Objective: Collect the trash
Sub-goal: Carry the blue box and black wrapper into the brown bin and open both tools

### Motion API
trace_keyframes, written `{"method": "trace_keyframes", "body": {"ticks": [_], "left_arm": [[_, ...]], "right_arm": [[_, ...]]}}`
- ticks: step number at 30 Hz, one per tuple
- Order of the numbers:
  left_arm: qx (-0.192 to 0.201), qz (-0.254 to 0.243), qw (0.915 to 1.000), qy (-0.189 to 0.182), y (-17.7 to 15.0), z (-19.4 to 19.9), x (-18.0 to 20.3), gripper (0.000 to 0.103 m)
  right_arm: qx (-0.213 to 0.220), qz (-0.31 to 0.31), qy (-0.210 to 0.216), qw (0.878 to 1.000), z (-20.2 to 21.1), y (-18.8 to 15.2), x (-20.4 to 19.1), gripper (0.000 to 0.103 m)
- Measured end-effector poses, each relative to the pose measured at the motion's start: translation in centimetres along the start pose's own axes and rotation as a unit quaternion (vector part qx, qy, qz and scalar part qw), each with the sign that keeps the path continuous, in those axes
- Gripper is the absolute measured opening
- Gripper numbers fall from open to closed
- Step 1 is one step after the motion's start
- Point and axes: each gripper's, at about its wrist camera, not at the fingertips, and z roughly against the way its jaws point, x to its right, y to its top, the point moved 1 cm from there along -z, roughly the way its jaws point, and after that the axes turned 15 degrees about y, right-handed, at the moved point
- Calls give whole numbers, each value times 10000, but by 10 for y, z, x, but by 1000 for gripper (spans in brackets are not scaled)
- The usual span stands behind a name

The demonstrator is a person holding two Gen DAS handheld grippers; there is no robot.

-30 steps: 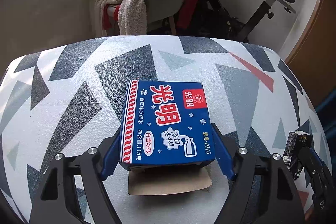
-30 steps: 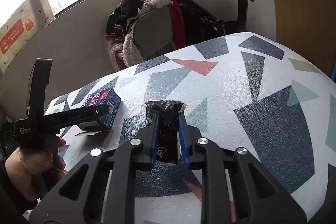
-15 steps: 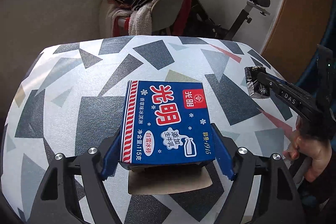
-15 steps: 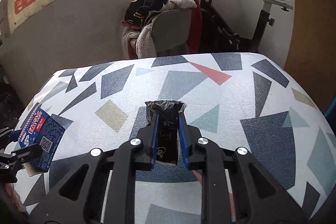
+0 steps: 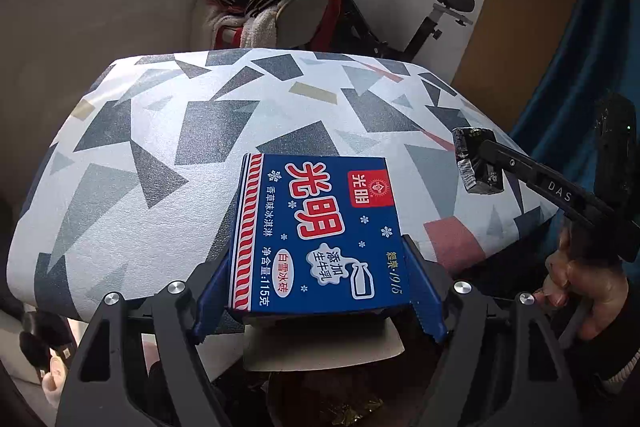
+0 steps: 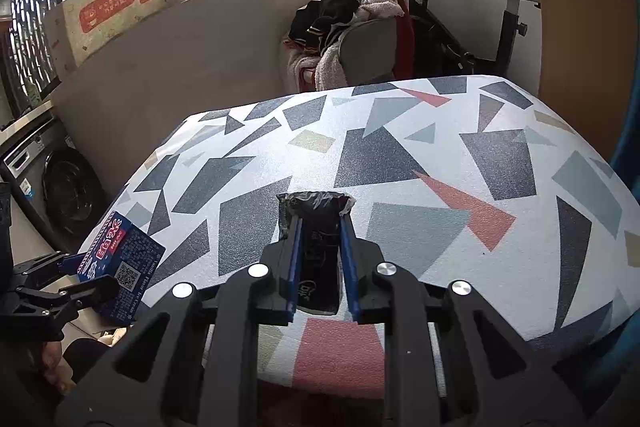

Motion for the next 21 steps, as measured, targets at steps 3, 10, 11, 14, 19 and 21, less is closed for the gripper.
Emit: {"method": "trace_keyframes", "body": {"ticks": [3,10,11,14,19,21], "left_arm": [[-129,-232,9996,-51,-30,10,10,75],[-421,-393,9978,-329,-72,19,25,79],[-433,-456,9970,-457,-74,21,27,83],[-161,-589,9974,-386,-74,36,30,93],[154,-334,9993,26,-66,56,12,97],[258,-197,9993,167,-63,63,1,97]], "right_arm": [[-25,82,78,9999,18,-18,-15,22],[-144,13,118,9998,40,-46,-28,22],[-143,4,127,9998,43,-49,-29,22],[-259,-17,144,9996,43,-60,-33,22],[-647,-42,251,9976,29,-84,-43,22],[-940,-17,292,9951,18,-95,-48,22]]}}
